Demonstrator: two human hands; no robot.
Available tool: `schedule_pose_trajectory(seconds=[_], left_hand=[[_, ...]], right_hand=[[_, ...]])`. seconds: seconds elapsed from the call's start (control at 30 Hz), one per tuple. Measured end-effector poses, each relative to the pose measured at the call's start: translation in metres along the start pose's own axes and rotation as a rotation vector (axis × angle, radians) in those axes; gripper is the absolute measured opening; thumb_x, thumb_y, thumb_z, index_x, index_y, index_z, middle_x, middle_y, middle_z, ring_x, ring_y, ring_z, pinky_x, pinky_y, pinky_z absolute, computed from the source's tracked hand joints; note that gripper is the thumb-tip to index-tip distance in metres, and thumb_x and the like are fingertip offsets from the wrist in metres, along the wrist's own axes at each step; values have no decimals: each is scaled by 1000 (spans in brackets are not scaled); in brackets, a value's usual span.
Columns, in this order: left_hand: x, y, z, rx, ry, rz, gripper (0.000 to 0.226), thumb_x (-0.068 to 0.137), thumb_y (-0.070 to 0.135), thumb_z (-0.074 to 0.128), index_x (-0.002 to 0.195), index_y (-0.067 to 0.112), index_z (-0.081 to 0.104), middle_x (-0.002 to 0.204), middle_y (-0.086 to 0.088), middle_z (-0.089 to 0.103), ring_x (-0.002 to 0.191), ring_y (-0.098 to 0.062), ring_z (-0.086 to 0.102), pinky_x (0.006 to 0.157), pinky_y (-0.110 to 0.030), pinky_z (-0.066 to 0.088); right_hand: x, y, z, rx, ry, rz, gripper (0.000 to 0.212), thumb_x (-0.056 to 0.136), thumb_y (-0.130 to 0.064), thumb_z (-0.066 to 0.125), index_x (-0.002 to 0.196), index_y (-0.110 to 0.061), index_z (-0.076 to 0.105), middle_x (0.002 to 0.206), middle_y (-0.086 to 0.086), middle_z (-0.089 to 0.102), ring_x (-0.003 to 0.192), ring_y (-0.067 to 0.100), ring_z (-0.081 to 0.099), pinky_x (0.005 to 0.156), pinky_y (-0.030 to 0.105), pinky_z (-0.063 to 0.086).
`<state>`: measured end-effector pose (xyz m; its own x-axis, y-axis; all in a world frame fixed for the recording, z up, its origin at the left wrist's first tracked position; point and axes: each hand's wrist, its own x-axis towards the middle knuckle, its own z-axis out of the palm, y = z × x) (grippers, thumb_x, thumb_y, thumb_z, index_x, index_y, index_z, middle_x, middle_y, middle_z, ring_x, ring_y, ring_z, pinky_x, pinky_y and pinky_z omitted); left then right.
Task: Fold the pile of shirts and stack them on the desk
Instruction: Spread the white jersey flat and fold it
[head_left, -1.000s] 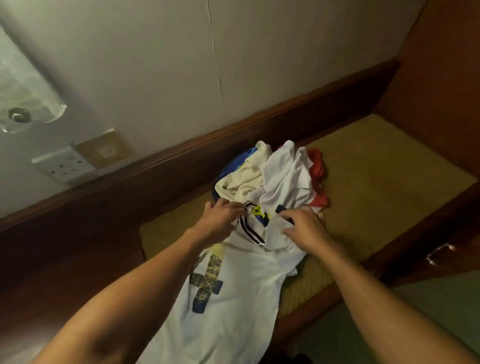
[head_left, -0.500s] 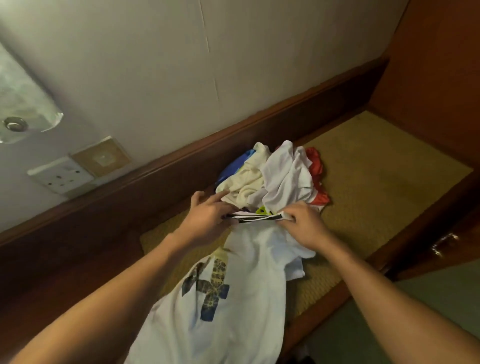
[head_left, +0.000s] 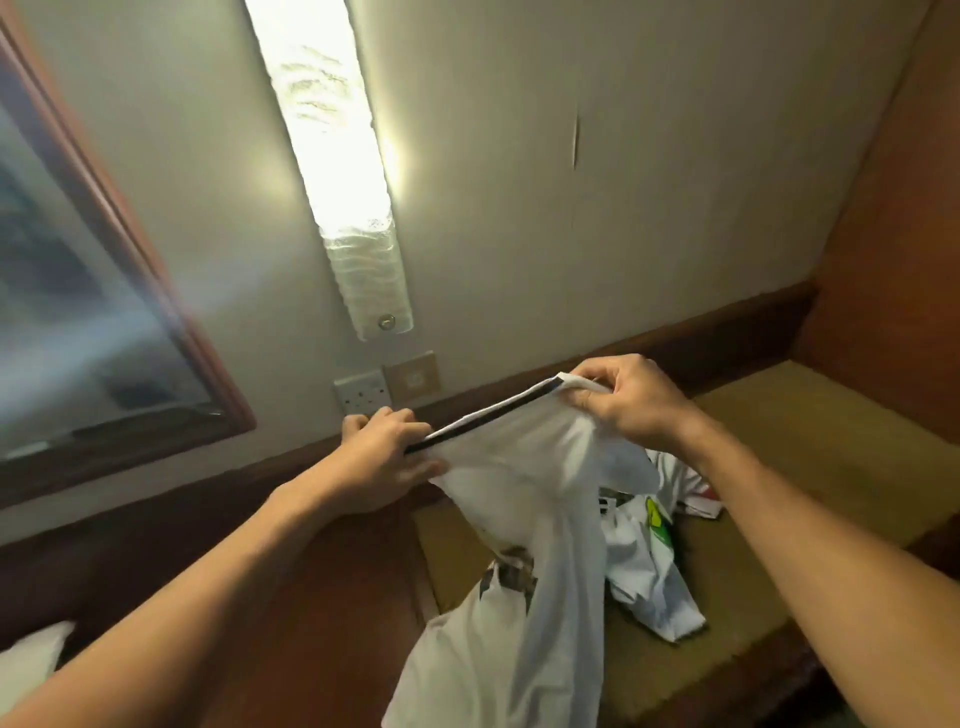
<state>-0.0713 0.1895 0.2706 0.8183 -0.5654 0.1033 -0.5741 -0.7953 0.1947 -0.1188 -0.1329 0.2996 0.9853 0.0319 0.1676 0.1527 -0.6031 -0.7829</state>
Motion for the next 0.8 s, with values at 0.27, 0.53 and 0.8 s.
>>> schedule_pose_trajectory(seconds=[0.27, 0.53, 0.8], left_hand=[[-103, -8, -83, -481, 88, 47, 22, 87, 31, 80, 83, 22, 60, 69, 16, 56, 66, 0, 46, 60, -24, 40], [-193, -8, -116, -93, -34, -250, 41, 70, 58, 70, 90, 23, 66, 80, 7, 67, 83, -12, 65, 84, -40, 45], [-272, 30, -127, -872, 322, -342, 27, 85, 6, 79, 109, 4, 66, 94, -11, 74, 84, -22, 71, 75, -32, 58]], right_hand=[[-20, -102, 7, -4, 29, -105, 11, 94, -24, 70, 86, -17, 73, 83, 10, 74, 70, 15, 61, 66, 31, 47], [-62, -149, 10, -3, -23, -195, 14, 95, -12, 67, 98, -23, 75, 89, -9, 72, 70, -4, 61, 60, 8, 43], [-126, -199, 16, -382, -275, -279, 20, 87, -50, 73, 95, -32, 77, 88, -11, 68, 88, 11, 59, 77, 32, 42]])
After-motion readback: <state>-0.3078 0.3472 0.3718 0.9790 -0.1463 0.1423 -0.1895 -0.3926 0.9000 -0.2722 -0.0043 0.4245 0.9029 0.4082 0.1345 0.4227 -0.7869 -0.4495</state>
